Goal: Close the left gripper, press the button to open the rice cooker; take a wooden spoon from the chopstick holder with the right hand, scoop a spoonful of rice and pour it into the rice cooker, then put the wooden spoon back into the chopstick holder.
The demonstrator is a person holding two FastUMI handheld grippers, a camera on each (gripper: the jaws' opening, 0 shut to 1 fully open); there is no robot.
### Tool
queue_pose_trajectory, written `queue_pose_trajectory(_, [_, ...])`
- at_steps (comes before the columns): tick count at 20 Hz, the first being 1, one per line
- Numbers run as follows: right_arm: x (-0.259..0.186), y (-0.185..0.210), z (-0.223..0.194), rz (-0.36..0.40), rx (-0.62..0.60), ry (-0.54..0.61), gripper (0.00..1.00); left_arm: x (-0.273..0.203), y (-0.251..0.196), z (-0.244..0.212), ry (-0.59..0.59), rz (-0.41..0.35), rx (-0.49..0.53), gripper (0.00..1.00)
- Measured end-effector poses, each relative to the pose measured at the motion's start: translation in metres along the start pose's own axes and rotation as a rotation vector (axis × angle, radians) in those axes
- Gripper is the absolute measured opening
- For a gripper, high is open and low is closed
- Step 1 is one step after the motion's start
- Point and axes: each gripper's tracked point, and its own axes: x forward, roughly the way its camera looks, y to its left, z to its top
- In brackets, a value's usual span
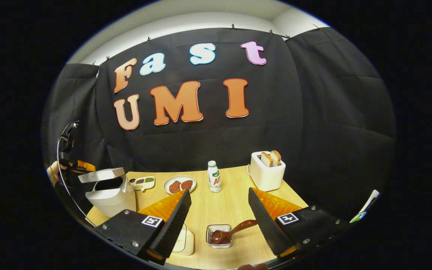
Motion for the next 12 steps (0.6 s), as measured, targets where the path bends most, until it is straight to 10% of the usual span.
queue_pose_trajectory(12, [-0.011,-0.017,-0.027,-0.046,0.037,0.051,0.95,0.03,0.013,-0.072,0.089,0.046,-0.026,1.0])
